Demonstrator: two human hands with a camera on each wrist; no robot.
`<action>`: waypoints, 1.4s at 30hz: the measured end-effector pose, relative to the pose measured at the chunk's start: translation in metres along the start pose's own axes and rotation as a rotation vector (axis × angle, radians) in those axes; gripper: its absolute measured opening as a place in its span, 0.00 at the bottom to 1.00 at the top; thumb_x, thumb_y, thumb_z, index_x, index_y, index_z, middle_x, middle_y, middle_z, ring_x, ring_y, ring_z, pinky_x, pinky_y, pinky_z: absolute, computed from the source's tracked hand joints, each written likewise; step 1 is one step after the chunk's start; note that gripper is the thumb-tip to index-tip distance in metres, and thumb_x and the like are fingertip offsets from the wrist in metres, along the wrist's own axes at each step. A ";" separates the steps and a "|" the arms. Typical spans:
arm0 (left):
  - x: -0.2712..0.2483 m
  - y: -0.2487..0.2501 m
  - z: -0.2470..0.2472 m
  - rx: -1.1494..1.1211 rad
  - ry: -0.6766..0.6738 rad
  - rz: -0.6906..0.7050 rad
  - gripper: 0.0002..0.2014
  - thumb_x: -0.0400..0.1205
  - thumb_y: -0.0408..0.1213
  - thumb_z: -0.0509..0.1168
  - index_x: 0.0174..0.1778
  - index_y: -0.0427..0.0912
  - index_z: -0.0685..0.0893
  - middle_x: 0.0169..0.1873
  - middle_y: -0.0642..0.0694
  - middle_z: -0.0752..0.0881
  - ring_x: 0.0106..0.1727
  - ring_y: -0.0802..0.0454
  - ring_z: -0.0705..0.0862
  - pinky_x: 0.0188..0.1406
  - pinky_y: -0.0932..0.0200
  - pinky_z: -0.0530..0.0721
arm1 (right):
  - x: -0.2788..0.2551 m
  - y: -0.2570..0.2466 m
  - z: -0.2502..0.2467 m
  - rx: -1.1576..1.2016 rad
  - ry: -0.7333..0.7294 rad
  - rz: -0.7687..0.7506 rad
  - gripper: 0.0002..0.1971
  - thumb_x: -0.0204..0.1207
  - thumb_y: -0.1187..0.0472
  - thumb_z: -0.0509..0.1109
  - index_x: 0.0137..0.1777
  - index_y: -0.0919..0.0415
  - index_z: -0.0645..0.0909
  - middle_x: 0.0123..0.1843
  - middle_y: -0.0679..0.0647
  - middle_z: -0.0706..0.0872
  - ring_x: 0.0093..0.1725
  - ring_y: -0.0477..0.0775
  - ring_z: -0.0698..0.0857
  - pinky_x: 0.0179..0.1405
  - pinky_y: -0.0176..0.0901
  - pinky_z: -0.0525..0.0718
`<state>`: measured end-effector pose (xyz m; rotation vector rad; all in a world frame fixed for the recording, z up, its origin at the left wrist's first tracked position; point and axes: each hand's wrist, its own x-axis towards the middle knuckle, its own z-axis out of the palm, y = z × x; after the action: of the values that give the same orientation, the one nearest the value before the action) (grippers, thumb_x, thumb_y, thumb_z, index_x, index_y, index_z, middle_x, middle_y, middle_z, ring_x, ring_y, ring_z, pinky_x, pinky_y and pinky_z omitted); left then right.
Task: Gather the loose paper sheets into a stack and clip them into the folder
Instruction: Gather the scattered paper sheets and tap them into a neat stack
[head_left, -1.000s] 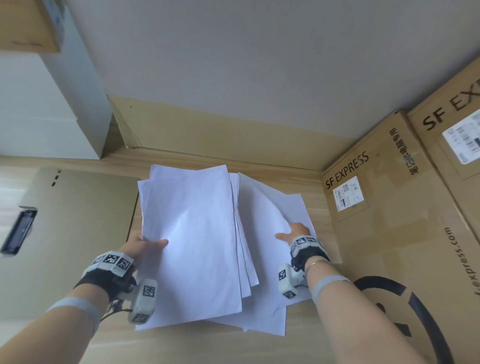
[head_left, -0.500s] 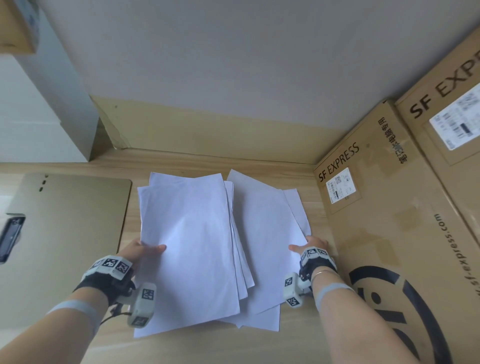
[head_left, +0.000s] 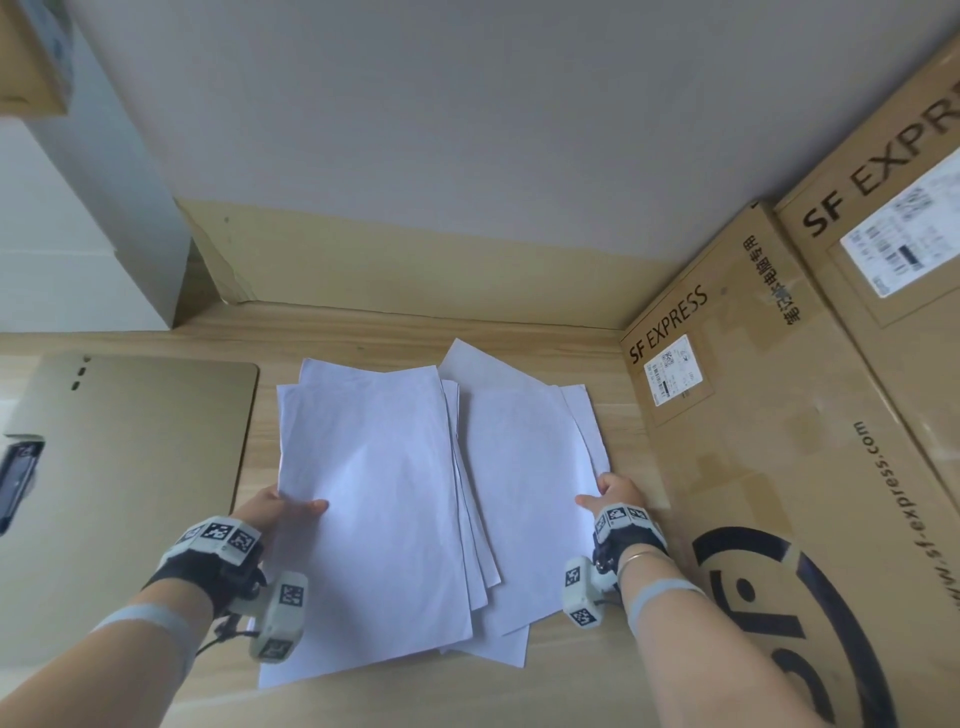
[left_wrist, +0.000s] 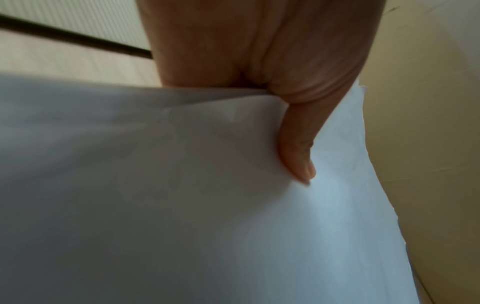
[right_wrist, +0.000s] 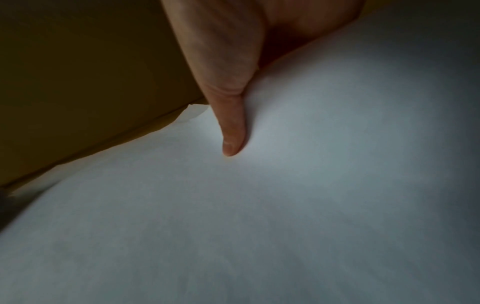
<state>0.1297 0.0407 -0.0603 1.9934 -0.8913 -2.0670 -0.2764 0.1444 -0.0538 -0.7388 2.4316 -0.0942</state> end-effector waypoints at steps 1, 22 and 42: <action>0.001 -0.001 -0.001 0.009 0.008 0.000 0.20 0.73 0.29 0.73 0.59 0.28 0.80 0.59 0.24 0.83 0.60 0.25 0.82 0.65 0.28 0.76 | 0.000 0.001 0.001 0.016 0.022 0.016 0.22 0.70 0.59 0.75 0.28 0.57 0.62 0.29 0.51 0.67 0.27 0.49 0.66 0.28 0.38 0.66; 0.022 -0.006 -0.001 0.070 0.051 -0.072 0.24 0.71 0.29 0.75 0.61 0.28 0.79 0.58 0.26 0.84 0.60 0.26 0.83 0.63 0.29 0.78 | -0.010 -0.025 -0.059 0.531 0.426 -0.106 0.12 0.81 0.62 0.62 0.52 0.72 0.83 0.52 0.68 0.88 0.43 0.55 0.79 0.45 0.40 0.74; 0.006 -0.003 0.014 0.034 0.056 0.097 0.31 0.67 0.41 0.78 0.63 0.31 0.81 0.56 0.31 0.87 0.56 0.34 0.85 0.64 0.40 0.81 | -0.098 -0.114 0.084 0.303 -0.140 -0.215 0.22 0.81 0.62 0.58 0.76 0.58 0.70 0.73 0.57 0.78 0.70 0.59 0.78 0.67 0.42 0.74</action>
<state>0.1164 0.0450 -0.0683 1.9728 -0.9983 -1.9473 -0.1077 0.1082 -0.0461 -0.8337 2.1348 -0.4682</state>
